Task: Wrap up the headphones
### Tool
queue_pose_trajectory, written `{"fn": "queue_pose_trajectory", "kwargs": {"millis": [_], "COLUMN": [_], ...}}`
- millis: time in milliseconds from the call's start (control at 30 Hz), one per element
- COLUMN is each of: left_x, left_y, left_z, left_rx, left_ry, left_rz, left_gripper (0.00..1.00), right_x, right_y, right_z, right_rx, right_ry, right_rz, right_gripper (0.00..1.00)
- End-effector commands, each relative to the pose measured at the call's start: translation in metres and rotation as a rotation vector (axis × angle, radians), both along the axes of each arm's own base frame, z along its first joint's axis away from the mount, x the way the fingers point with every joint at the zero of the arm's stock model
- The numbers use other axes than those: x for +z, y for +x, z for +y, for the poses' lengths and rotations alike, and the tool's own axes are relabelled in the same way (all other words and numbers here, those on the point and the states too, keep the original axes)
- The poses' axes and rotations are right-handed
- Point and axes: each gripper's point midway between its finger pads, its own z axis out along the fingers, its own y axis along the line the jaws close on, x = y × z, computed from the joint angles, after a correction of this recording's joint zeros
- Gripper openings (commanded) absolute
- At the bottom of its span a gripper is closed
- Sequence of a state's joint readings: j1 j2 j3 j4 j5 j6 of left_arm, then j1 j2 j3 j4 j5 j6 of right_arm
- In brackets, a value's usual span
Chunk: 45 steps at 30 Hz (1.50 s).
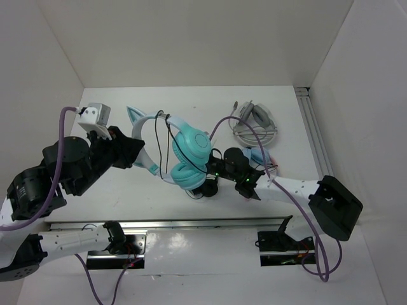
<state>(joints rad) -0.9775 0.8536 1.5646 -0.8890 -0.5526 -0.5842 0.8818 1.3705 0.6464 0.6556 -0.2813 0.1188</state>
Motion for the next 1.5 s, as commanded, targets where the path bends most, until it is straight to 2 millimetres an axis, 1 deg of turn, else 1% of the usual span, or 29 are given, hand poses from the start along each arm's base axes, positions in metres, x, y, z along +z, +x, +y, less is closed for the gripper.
{"fn": "queue_pose_trajectory", "kwargs": {"millis": [0,67,100,133,233,267,300,400,433,467,533,633,667,700,767,900,933,967,1000,1033,1067,1133,1200,1233,1300,1333,1400,1433,1467], "left_x": [0.042,0.044,0.044,0.042,0.043,0.043,0.043,0.041,0.041,0.04,0.04,0.042,0.042,0.042,0.044,0.038,0.035,0.032,0.036,0.036,0.036,0.036,0.04,0.04,0.043,0.043,0.043,0.044,0.041], "left_y": [0.002,0.003,0.003,0.004,0.004,0.004,0.004,0.004,0.004,0.003,0.003,0.002,0.002,0.002,0.0,0.001,0.0,0.001,-0.001,-0.001,-0.001,-0.001,-0.001,-0.001,-0.002,-0.002,-0.002,-0.004,-0.003], "left_z": [0.0,0.0,0.0,-0.002,-0.003,-0.003,-0.003,-0.006,-0.006,-0.004,-0.004,0.0,0.0,0.0,0.003,0.004,0.005,0.004,0.006,0.006,0.006,0.006,0.009,0.009,0.011,0.011,0.011,0.013,0.012], "left_rx": [0.03,0.03,0.03,0.03,0.031,0.031,0.031,0.022,0.022,0.024,0.024,0.032,0.032,0.032,0.032,0.042,0.042,0.042,0.043,0.043,0.043,0.043,0.051,0.051,0.05,0.05,0.05,0.05,0.05], "left_ry": [-0.187,-0.195,-0.195,-0.194,-0.202,-0.202,-0.202,-0.203,-0.203,-0.211,-0.211,-0.218,-0.218,-0.218,-0.227,-0.216,-0.215,-0.207,-0.232,-0.232,-0.232,-0.232,-0.239,-0.239,-0.239,-0.239,-0.239,-0.246,-0.239], "left_rz": [-0.076,-0.081,-0.081,-0.08,-0.076,-0.076,-0.076,-0.075,-0.075,-0.071,-0.071,-0.077,-0.077,-0.077,-0.083,-0.078,-0.077,-0.072,-0.079,-0.079,-0.079,-0.079,-0.085,-0.085,-0.094,-0.094,-0.094,-0.099,-0.094], "left_gripper": [0.0,0.0,0.0,0.0,0.0,0.0,0.0,0.0,0.0,0.0,0.0,0.0,0.0,0.0,0.0,0.0,0.0,0.0,0.0,0.0,0.0,0.0,0.0,0.0,0.0,0.0,0.0,0.0,0.0], "right_x": [0.021,0.019,0.015,0.018,0.012,0.014,0.01,0.01,0.005,0.009,0.007,0.007,0.007,0.006,0.013,0.014,0.018,0.018,0.019,0.014,0.017,0.016,0.012,0.007,0.009,0.005,0.01,0.01,0.01], "right_y": [-0.001,-0.002,-0.005,-0.005,-0.005,-0.005,-0.004,-0.002,-0.002,0.0,0.004,0.001,-0.002,-0.002,-0.001,-0.005,-0.003,-0.003,-0.003,-0.002,-0.004,-0.003,-0.004,-0.003,-0.007,-0.006,-0.004,-0.008,-0.008], "right_z": [0.004,0.006,0.005,0.006,0.006,0.006,0.007,0.01,0.01,0.013,0.012,0.014,0.015,0.016,0.017,0.017,0.02,0.02,0.022,0.023,0.024,0.026,0.027,0.028,0.03,0.031,0.031,0.033,0.033], "right_rx": [0.033,0.042,0.051,0.051,0.051,0.051,0.051,0.051,0.05,0.051,0.041,0.064,0.081,0.081,0.082,0.095,0.095,0.095,0.106,0.106,0.117,0.117,0.126,0.125,0.135,0.134,0.126,0.135,0.135], "right_ry": [0.075,0.075,0.071,0.086,0.078,0.085,0.078,0.083,0.075,0.084,0.088,0.098,0.101,0.104,0.129,0.144,0.153,0.156,0.16,0.152,0.161,0.163,0.155,0.147,0.153,0.147,0.162,0.162,0.162], "right_rz": [-0.039,-0.039,-0.022,-0.023,-0.016,-0.022,-0.016,-0.009,-0.002,-0.01,0.0,0.007,0.016,0.013,0.002,0.015,0.006,0.015,0.011,0.018,0.021,0.03,0.038,0.045,0.04,0.046,0.032,0.033,0.033], "right_gripper": [0.35,0.41,0.42,0.42,0.43,0.45,0.46,0.46,0.46,0.46,0.46,0.46,0.45,0.4,0.35,0.35,0.35,0.33,0.32,0.32,0.26,0.26,0.26,0.28,0.28,0.26,0.22,0.19,0.14]}}
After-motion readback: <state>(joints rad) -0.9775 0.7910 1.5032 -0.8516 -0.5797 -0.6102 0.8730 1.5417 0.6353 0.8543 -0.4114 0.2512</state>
